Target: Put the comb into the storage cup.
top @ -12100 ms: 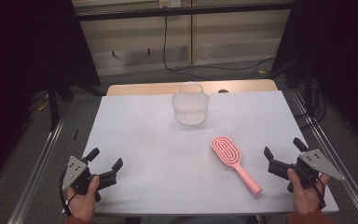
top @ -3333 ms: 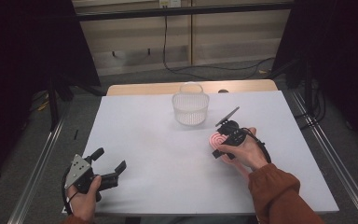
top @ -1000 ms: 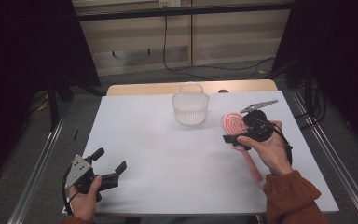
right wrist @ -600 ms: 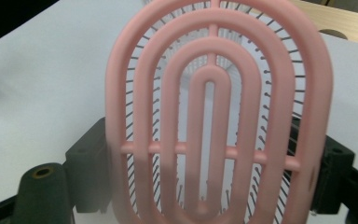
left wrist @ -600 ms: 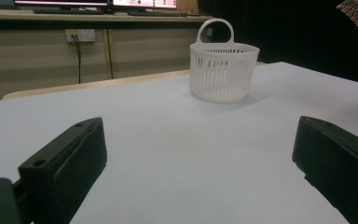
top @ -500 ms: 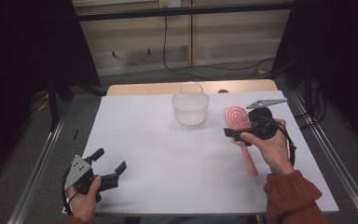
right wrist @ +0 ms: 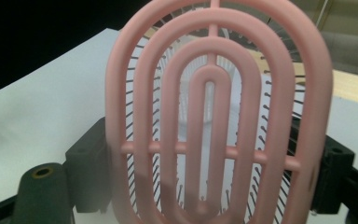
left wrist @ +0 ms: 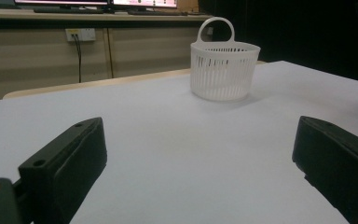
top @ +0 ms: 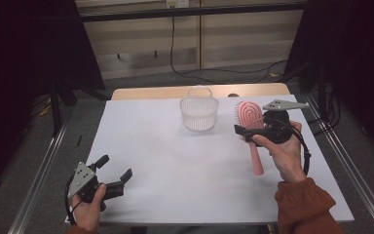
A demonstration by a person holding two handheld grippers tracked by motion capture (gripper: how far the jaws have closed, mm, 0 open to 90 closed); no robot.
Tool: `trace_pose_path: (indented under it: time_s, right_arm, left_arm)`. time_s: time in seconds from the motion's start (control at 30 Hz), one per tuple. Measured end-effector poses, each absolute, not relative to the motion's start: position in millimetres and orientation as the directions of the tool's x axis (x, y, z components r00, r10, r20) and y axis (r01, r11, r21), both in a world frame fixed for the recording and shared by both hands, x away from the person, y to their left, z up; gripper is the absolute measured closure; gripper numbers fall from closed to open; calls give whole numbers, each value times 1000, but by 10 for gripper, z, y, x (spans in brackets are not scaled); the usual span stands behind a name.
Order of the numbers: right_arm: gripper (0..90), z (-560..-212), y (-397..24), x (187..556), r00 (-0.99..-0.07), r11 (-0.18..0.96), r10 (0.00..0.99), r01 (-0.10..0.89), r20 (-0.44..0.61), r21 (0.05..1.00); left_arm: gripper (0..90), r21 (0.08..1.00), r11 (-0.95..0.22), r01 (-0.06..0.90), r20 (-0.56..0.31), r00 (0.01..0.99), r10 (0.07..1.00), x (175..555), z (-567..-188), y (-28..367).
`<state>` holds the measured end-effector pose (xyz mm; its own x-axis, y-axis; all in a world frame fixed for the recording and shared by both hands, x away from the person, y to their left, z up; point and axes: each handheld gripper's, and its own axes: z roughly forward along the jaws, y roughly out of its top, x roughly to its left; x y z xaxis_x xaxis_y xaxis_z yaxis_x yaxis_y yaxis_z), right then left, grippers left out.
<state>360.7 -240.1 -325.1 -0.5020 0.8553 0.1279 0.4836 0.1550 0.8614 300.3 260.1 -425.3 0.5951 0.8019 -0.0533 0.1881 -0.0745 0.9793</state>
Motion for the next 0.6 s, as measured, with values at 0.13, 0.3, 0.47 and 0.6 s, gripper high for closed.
trace_pose_path:
  time_s: [0.13, 0.3, 0.47, 0.6]
  right_arm:
    - [198, -3230, -2379, 3626, -510, 151, 852, 454, 117, 878]
    - [198, -3203, -2348, 3657, -514, 128, 851, 406, 110, 905]
    - [198, -3154, -2299, 3711, -524, 118, 846, 361, 97, 925]
    - [198, -3128, -2252, 3755, -531, 106, 842, 336, 95, 936]
  left_arm:
    - [30, 979, -75, 188, -53, 595, 802, 3003, -4250, 2601]
    - [30, 979, -74, 188, -53, 595, 802, 3005, -4252, 2602]
    - [30, 980, -76, 186, -52, 597, 801, 3007, -4250, 2607]
    - [30, 980, -73, 185, -53, 597, 801, 3005, -4248, 2609]
